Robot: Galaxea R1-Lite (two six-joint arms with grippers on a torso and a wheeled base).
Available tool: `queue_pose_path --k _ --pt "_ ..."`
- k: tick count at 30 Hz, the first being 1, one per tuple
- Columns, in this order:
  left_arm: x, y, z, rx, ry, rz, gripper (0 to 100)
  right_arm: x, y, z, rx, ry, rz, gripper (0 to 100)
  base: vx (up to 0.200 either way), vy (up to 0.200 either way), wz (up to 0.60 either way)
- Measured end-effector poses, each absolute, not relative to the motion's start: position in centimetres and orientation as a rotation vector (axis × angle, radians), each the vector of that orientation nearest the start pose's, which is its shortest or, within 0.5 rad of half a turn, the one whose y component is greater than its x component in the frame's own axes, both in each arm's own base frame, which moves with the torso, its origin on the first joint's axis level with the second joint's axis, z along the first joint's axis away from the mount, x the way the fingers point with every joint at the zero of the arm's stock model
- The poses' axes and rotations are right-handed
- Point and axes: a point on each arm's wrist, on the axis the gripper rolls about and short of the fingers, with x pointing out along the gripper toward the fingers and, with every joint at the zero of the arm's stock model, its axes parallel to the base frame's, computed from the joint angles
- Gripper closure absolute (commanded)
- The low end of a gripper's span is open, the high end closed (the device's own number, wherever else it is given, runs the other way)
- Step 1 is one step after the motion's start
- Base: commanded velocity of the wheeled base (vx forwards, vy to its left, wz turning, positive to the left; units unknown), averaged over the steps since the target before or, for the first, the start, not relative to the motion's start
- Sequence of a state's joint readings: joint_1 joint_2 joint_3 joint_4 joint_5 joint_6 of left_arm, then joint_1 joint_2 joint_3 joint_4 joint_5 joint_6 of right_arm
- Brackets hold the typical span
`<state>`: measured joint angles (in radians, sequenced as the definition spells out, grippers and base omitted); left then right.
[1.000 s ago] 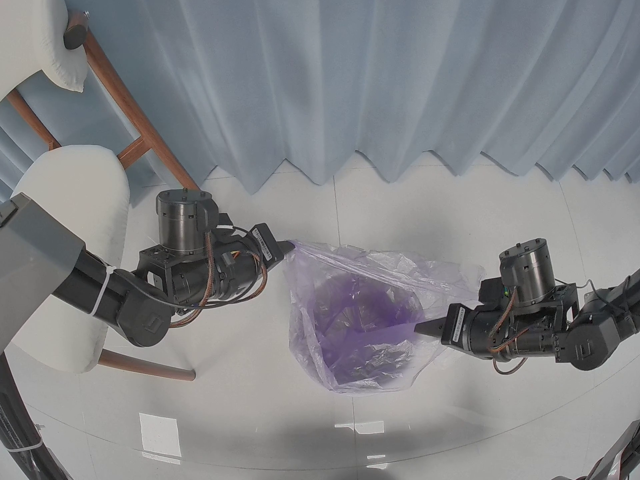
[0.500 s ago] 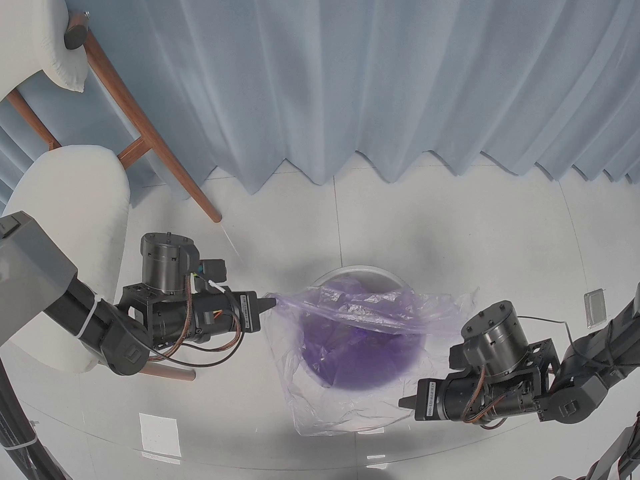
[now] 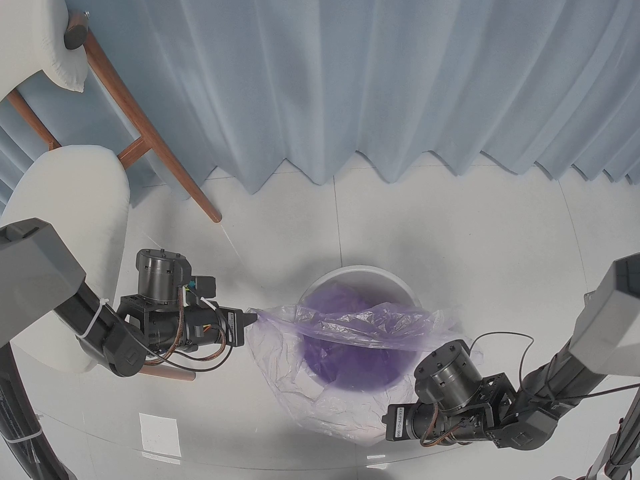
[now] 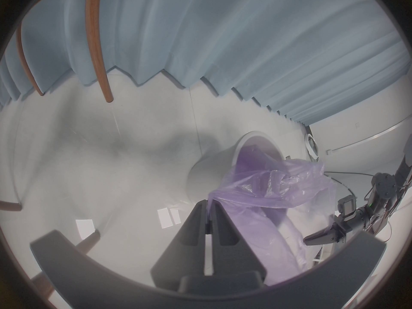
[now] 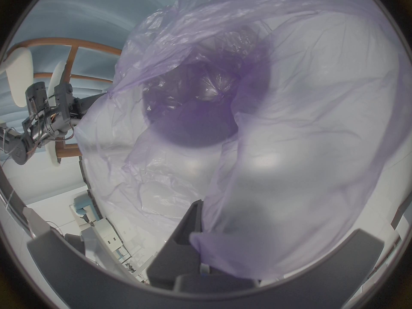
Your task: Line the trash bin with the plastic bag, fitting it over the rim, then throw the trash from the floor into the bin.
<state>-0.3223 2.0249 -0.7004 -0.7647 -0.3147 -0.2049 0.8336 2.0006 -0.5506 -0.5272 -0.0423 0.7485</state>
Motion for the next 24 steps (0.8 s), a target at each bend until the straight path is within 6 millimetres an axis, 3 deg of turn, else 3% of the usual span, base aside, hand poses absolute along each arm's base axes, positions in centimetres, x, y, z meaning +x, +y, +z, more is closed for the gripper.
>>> queue_pose_path --k 14,24 --pt "33.2 -9.5 3.0 -0.057 0.669 -0.533 100 19.5 20.1 -1.2 0.2 1.092 0.243 100 0.0 0.0 0.0" --pt "35.9 -9.7 3.0 -0.043 0.61 -0.517 100 20.8 19.3 -2.0 0.222 1.067 0.182 100 0.0 0.0 0.0"
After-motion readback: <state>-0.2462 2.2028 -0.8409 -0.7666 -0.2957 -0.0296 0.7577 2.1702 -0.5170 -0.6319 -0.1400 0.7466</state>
